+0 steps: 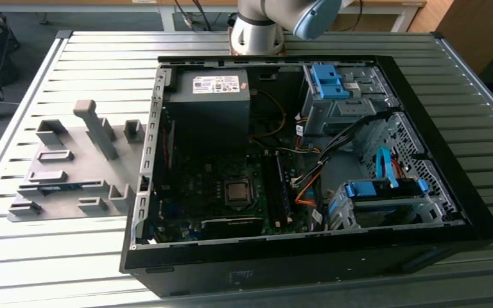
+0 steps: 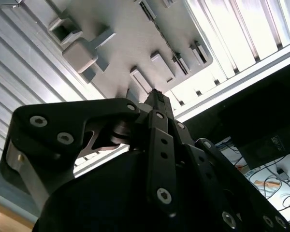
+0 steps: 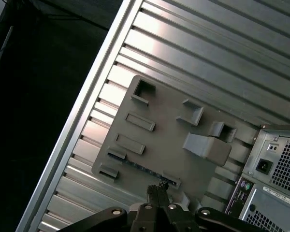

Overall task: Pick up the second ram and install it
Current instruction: 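Pick up the second ram and move it above second insertion slot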

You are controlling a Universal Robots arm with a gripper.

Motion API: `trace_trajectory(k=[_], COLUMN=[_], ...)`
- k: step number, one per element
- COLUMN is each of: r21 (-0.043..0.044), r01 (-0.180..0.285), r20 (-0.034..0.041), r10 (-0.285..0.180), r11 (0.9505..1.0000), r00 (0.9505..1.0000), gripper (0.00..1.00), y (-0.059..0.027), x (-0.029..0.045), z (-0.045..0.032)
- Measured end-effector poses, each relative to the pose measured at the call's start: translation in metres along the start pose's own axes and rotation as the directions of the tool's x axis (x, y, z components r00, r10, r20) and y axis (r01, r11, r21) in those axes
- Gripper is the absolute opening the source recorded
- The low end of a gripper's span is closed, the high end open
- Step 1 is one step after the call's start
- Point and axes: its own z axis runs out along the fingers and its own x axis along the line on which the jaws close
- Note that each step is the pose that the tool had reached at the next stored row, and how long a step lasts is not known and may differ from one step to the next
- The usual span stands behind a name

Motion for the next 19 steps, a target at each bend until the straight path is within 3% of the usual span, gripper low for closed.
trace_trajectory(k=[5,10,15,19], r21=[0.0003,-0.0015,-0.0036,-0.0056], r01=[0.012,0.090,0.174,0.240], r20=[-0.0006,-0.0033,-0.0061,-0.0081], r10=[-0.012,-0.090,-0.174,-0.240], r11=[0.9999,0.9959,0.9848,0.9707], r00=[0.9999,0.9959,0.9848,0.9706], gripper=[0.11,0.11,0.11,0.11], y=[0.0000,0.0000,0.0000,0.0000], x=[0.0000,0.0001,0.0001,0.0002], z=[0.0002,0.0008,0.0014,0.0017])
